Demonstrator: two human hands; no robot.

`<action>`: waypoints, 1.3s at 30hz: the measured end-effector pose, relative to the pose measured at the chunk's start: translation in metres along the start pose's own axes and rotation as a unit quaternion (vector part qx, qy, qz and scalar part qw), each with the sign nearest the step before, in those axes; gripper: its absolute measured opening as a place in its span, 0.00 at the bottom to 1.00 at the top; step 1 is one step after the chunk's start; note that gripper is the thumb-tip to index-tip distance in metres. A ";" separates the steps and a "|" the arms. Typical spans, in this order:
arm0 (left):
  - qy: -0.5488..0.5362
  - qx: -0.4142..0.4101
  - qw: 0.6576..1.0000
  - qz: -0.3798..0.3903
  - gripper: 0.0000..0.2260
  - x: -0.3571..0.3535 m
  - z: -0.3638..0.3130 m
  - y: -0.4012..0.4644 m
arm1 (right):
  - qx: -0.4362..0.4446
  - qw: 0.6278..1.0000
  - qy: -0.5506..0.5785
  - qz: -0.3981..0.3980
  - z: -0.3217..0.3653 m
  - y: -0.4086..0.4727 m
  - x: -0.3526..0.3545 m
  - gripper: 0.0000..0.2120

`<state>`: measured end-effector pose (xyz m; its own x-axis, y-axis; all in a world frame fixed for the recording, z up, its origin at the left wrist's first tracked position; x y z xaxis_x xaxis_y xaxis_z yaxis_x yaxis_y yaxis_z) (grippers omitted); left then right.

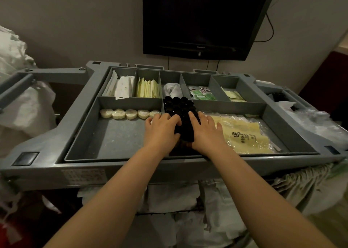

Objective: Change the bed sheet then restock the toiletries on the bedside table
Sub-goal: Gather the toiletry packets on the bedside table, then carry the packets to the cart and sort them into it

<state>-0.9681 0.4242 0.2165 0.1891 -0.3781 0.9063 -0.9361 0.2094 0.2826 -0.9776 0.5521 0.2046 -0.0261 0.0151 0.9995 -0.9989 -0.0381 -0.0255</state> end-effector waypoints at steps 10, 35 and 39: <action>-0.049 0.018 0.998 -0.026 0.17 0.017 0.021 -0.006 | 0.061 0.993 0.101 -0.013 0.042 -0.010 0.026 0.35; 0.157 0.691 0.700 -0.086 0.24 0.355 0.475 -0.591 | 0.703 0.689 0.136 0.111 0.807 -0.305 0.000 0.18; 0.156 0.680 0.707 -0.116 0.24 0.395 0.556 -0.582 | 0.681 0.710 0.068 0.167 0.867 -0.279 -0.061 0.20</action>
<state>-0.5138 -0.3481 0.2357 0.2424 0.0015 0.9702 -0.2484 -0.9666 0.0635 -0.6647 -0.3041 0.1651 -0.3483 -0.1285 0.9285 0.0234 -0.9914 -0.1285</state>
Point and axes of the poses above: each hand's wrist, its own y-axis towards the middle knuckle, its own x-axis out of the back of the hand, z = x × y, the point moved 5 cm from there along y, towards the middle knuckle, and after that the axes turned 3 degrees about -x, right-handed, at the moved point
